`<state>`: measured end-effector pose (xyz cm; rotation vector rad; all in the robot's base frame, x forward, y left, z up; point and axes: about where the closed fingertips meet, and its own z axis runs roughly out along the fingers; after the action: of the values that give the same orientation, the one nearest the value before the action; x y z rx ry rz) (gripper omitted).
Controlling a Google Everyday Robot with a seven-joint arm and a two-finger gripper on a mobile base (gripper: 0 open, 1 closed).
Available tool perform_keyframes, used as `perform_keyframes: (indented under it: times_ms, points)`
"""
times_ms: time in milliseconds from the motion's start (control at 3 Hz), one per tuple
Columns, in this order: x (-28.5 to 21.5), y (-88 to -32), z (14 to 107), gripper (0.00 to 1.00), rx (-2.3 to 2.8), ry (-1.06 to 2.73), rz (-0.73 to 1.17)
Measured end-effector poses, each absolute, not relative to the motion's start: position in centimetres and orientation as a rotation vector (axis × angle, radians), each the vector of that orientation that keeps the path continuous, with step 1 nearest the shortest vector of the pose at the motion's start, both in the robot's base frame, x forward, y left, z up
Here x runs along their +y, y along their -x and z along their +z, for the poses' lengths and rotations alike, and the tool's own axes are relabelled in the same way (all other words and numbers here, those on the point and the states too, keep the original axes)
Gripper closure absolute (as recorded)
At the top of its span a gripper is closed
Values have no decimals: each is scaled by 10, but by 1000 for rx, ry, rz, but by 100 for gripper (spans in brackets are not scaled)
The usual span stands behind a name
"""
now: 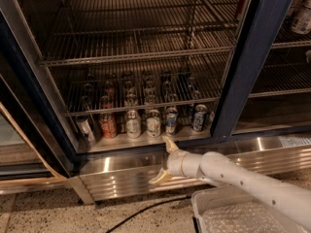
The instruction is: Pick 7up can from middle shelf of fridge
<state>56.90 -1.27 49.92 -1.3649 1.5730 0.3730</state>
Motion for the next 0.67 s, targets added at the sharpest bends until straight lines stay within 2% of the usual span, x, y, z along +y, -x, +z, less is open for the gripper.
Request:
perform_keyframes:
  times_ms: [667]
  points:
    - [29, -593, 499, 0, 1512, 1211, 362]
